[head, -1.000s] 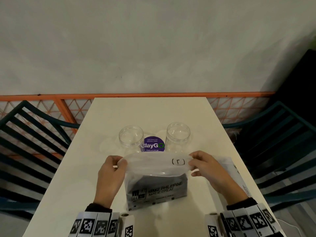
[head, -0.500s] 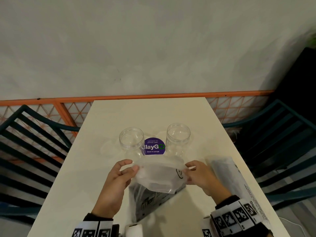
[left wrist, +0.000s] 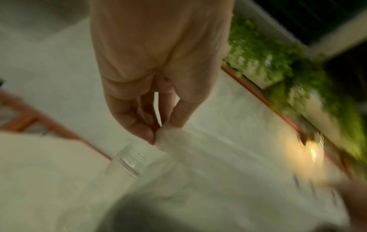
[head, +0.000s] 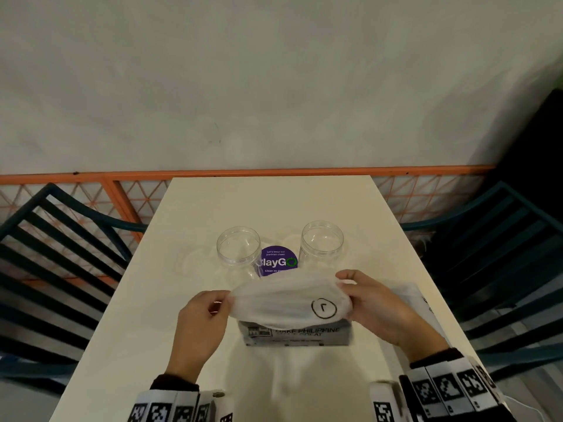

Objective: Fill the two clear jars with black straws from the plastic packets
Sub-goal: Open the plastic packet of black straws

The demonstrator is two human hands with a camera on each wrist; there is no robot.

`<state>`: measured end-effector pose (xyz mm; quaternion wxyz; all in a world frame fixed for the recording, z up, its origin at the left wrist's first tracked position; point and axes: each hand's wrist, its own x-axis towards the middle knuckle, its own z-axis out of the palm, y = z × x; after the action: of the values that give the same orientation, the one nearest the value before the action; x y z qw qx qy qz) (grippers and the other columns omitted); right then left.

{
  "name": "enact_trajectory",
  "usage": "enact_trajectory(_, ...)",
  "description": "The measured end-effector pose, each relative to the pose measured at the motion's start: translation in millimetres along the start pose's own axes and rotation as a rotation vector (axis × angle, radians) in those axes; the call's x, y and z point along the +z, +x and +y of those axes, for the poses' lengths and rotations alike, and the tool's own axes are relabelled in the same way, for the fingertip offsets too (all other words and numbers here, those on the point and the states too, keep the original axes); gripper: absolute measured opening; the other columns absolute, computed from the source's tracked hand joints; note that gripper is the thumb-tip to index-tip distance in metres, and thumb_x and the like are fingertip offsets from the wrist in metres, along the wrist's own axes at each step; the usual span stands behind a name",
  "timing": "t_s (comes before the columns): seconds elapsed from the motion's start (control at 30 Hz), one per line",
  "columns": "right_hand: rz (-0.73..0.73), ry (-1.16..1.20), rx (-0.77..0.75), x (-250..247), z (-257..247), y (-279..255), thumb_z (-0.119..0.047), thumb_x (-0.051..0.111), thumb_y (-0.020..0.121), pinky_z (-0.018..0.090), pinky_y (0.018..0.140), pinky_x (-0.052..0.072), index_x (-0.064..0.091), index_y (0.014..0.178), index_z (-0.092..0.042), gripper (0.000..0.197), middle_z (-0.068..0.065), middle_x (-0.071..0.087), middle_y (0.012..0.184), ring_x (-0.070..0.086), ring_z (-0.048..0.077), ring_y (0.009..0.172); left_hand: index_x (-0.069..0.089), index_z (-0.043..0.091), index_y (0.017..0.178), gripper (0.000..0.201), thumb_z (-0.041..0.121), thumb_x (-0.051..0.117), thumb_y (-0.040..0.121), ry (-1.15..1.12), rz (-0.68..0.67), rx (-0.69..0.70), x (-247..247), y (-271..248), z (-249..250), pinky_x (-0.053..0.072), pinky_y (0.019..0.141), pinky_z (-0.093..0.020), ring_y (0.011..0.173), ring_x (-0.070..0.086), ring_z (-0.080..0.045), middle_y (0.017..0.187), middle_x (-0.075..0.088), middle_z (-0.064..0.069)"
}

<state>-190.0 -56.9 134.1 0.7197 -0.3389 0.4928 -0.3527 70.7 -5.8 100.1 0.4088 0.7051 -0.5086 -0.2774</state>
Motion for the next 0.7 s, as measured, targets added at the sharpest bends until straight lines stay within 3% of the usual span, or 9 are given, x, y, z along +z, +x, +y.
enact_trajectory(0.07, 0.060, -0.398, -0.041, 1.0, 0.8, -2.1, -0.020, 0.048, 0.095, 0.042, 0.083, 0.051, 0.048, 0.103, -0.014, 0.010, 0.019, 0.061, 0.093, 0.056, 0.025, 0.085, 0.070, 0.005, 0.095, 0.017, 0.012, 0.055, 0.089, -0.403, -0.130, -0.235, -0.4, 2.4, 2.2, 0.054, 0.075, -0.022, 0.090, 0.065, -0.021, 0.096, 0.072, -0.006)
enact_trajectory(0.13, 0.060, -0.564, -0.054, 2.1, 4.8, -1.2, -0.028, 0.049, 0.095, 0.043, 0.093, 0.048, 0.050, 0.102, -0.017, 0.013, 0.016, 0.063, 0.093, 0.057, 0.023, 0.085, 0.065, -0.002, 0.103, 0.024, 0.011, 0.052, 0.088, -0.811, -0.307, -0.447, -2.4, 3.5, 5.4, 0.058, 0.073, -0.024, 0.092, 0.065, -0.022, 0.102, 0.070, -0.013)
enact_trajectory(0.2, 0.027, -0.390, -0.023, 2.3, 8.7, 0.7, -0.025, 0.052, 0.093, 0.044, 0.094, 0.048, 0.054, 0.106, -0.010, 0.020, 0.016, 0.065, 0.100, 0.060, 0.024, 0.088, 0.064, 0.000, 0.104, 0.028, 0.015, 0.054, 0.082, -1.004, -0.414, -0.615, -7.7, 5.6, 6.5, 0.058, 0.071, -0.026, 0.084, 0.068, -0.019, 0.099, 0.070, -0.011)
enact_trajectory(0.3, -0.085, 0.072, 0.079, -6.7, 11.2, 3.8, -0.025, 0.068, 0.075, 0.037, 0.084, 0.047, 0.057, 0.117, -0.001, 0.049, 0.015, 0.064, 0.111, 0.059, 0.026, 0.098, 0.067, 0.005, 0.086, 0.019, 0.013, 0.058, 0.072, -1.044, -0.500, -0.765, -14.6, 7.6, 6.4, 0.055, 0.061, -0.031, 0.067, 0.058, -0.021, 0.084, 0.062, -0.009)
enact_trajectory(0.4, -0.173, 0.322, 0.131, -17.7, 9.8, 7.4, -0.026, 0.092, 0.046, 0.031, 0.073, 0.051, 0.067, 0.099, -0.010, 0.060, 0.007, 0.070, 0.096, 0.067, 0.019, 0.083, 0.064, 0.004, 0.062, 0.019, 0.010, 0.048, 0.070, -1.019, -0.477, -0.815, -15.6, 6.4, 2.2, 0.050, 0.060, -0.033, 0.066, 0.042, -0.022, 0.077, 0.052, -0.011)
enact_trajectory(0.47, -0.189, 0.402, 0.135, -20.9, 7.7, 7.5, -0.021, 0.095, 0.039, 0.029, 0.067, 0.053, 0.066, 0.081, -0.012, 0.052, 0.005, 0.068, 0.082, 0.064, 0.018, 0.071, 0.059, 0.004, 0.066, 0.018, 0.011, 0.043, 0.072, -1.021, -0.490, -0.825, -15.2, 3.7, -0.1, 0.047, 0.066, -0.036, 0.072, 0.047, -0.024, 0.081, 0.055, -0.012)
enact_trajectory(0.53, -0.193, 0.401, 0.146, -20.6, 5.3, 3.8, -0.019, 0.092, 0.046, 0.025, 0.059, 0.048, 0.064, 0.072, -0.014, 0.039, 0.004, 0.066, 0.075, 0.061, 0.016, 0.063, 0.057, 0.004, 0.073, 0.015, 0.013, 0.046, 0.070, -1.014, -0.507, -0.809, -16.5, 1.6, -0.4, 0.046, 0.073, -0.039, 0.078, 0.054, -0.027, 0.084, 0.061, -0.013)
enact_trajectory(0.6, -0.196, 0.339, 0.142, -19.8, 4.9, 0.9, -0.012, 0.085, 0.054, 0.022, 0.053, 0.042, 0.062, 0.069, -0.016, 0.028, 0.003, 0.066, 0.072, 0.061, 0.016, 0.062, 0.061, 0.002, 0.080, 0.023, 0.017, 0.059, 0.063, -0.999, -0.516, -0.760, -18.6, 1.0, -0.9, 0.048, 0.074, -0.038, 0.079, 0.056, -0.027, 0.084, 0.064, -0.013)
enact_trajectory(0.7, -0.086, 0.171, 0.116, -17.8, 8.9, 2.0, 0.011, 0.065, 0.066, 0.023, 0.048, 0.035, 0.048, 0.084, -0.017, 0.037, -0.001, 0.057, 0.054, 0.052, 0.013, 0.053, 0.068, 0.004, 0.081, 0.037, 0.018, 0.077, 0.048, -0.843, -0.533, -0.635, -18.0, -1.8, -2.3, 0.053, 0.070, -0.031, 0.081, 0.056, -0.021, 0.083, 0.065, -0.008)
